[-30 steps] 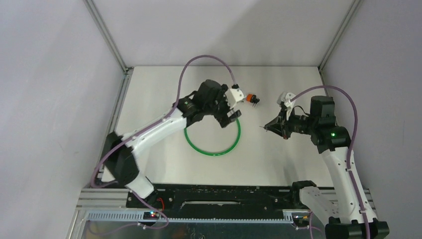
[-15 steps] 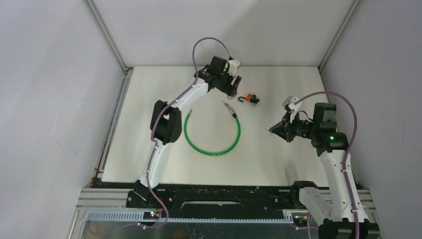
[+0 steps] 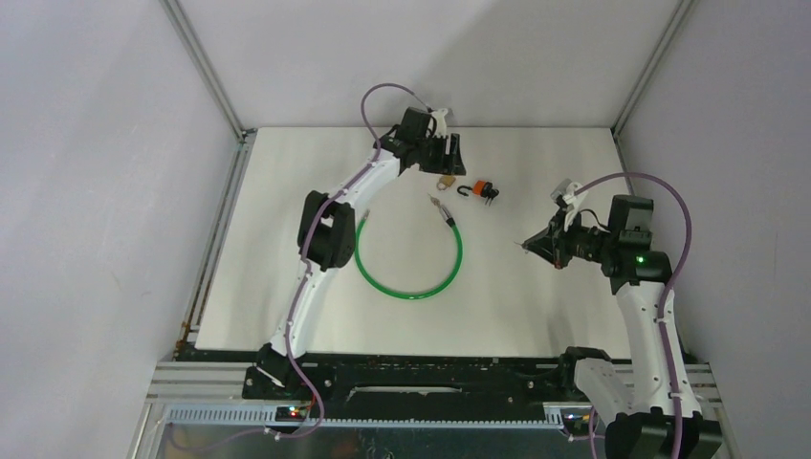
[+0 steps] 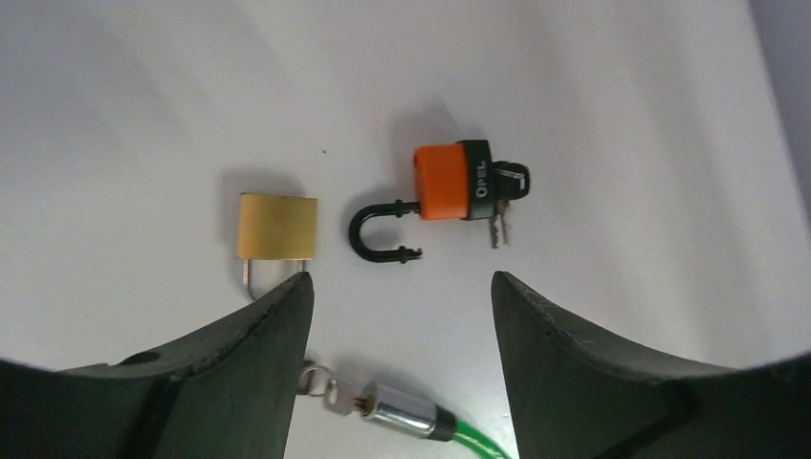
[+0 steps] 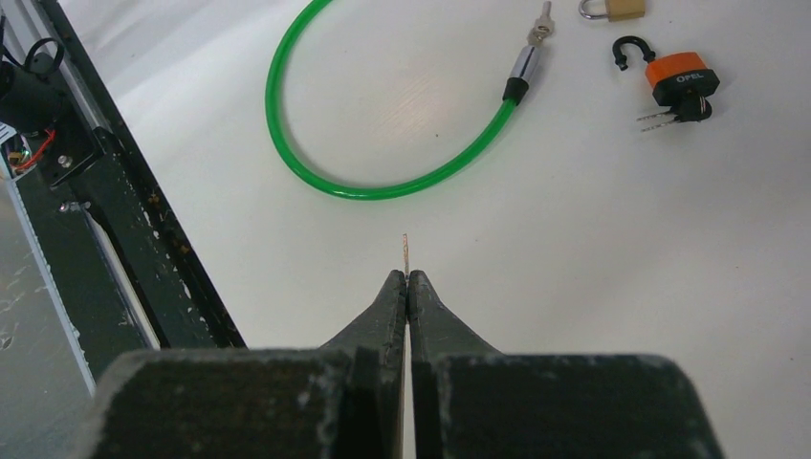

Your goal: Unlock with the key

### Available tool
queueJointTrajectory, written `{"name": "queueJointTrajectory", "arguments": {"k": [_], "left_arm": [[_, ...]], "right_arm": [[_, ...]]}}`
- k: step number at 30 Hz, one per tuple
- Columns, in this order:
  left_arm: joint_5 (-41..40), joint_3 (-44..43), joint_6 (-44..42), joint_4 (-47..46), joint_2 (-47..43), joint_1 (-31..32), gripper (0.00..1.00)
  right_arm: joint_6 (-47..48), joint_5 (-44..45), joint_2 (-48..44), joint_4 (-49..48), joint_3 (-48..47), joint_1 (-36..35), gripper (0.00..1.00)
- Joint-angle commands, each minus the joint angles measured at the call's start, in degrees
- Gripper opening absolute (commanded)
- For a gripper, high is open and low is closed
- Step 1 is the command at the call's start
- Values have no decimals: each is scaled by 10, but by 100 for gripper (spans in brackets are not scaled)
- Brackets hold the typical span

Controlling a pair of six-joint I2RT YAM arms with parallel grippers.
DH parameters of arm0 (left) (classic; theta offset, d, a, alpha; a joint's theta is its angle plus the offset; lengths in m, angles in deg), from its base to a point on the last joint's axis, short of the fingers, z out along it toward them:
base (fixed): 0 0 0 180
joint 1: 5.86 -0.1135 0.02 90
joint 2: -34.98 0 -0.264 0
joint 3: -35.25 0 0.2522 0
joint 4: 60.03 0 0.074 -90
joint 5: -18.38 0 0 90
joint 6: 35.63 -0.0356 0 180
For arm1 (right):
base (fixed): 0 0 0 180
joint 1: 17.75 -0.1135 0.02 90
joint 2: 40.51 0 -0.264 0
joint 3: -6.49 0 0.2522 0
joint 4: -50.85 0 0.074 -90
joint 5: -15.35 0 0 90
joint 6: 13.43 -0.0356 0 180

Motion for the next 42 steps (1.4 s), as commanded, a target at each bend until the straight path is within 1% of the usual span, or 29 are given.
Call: {"name": "queueJointTrajectory", "arguments": {"k": [1,6,12,36,42], "left_arm": [[55,-29,129,-48,25,-12,71],[63,-30,189,-67,44,-19,70],[54,-34,216,-62,59,-23,69],[24,-6,209,-24,59,-13,69],[13,7,227,-12,51,-10,70]], "right_arm": [[0,-19,2,-15,-1,9,0],[5,-28,4,-5,-1,19,0],[9,-37,7,1,-1,30,0],[4,-56,-3,6,-1,51,0],[3,-63,-11,11,-1,58,0]]}}
